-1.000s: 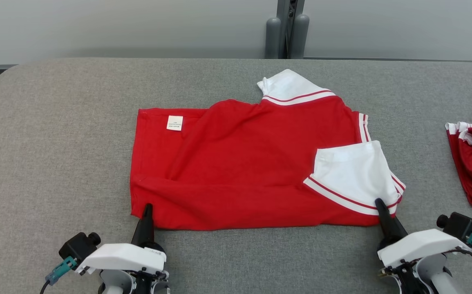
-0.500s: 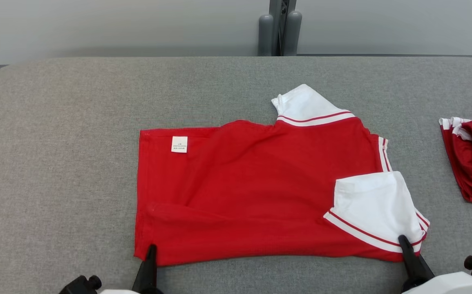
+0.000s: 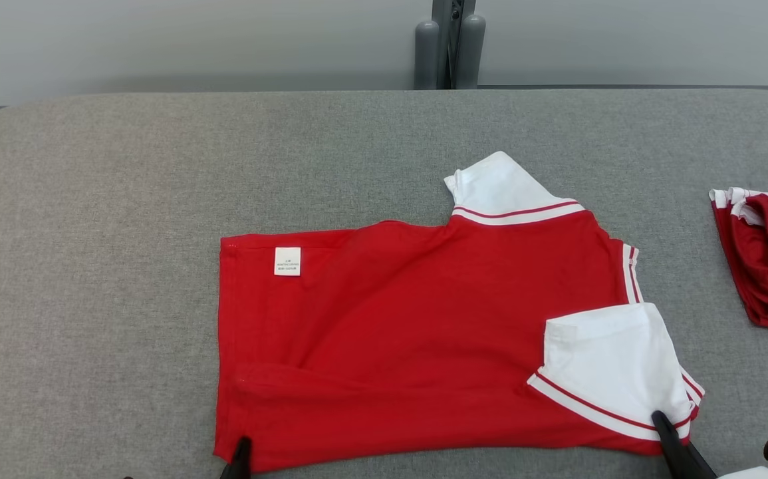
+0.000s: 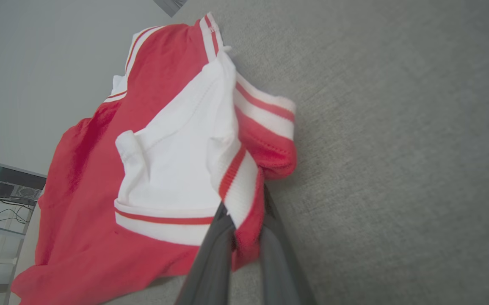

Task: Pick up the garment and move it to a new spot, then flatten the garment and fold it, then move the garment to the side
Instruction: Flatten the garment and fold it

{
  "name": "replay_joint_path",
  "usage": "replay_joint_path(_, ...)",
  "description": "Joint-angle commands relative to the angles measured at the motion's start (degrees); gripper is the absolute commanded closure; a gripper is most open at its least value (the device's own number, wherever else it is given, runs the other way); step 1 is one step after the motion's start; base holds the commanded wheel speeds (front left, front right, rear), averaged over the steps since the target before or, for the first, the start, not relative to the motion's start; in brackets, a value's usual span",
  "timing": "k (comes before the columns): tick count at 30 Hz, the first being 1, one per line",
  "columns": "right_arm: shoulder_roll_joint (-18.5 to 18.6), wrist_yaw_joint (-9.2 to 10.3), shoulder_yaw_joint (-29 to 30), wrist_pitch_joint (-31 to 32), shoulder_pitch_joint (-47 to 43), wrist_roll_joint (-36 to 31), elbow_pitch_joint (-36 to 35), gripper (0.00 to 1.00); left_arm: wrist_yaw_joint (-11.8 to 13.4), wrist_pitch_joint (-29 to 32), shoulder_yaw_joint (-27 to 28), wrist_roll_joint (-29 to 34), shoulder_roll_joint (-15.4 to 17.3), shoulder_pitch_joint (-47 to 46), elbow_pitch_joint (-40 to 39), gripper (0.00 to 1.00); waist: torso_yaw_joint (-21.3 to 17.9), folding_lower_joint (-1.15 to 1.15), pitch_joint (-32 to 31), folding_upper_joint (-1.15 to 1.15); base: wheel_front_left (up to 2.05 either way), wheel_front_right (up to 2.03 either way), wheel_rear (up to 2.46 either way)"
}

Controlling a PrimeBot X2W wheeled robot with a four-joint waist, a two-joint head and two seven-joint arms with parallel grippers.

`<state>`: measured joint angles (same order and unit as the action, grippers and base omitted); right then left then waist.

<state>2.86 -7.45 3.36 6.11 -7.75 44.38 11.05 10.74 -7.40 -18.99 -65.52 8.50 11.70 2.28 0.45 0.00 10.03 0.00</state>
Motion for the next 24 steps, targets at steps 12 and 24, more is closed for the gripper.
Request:
replay_joint_path(12,0.18,-0.08,4.43,4.17,-3.46,-1.27,-3.8,0.0,3.46,1.66,1.85,0.86,3.5,-0.47,-1.28,0.0,-1.31,0.0,-0.02,0.0,0.0,0.0,0.0)
replay_joint_path(24,0.19,-0.08,12.2,9.27,-0.65,-5.34,-13.56,0.0,4.28,4.12,1.58,6.8,9.36,-13.43,0.93,0.0,-2.85,0.0,-0.19,0.0,0.0,0.0,0.0)
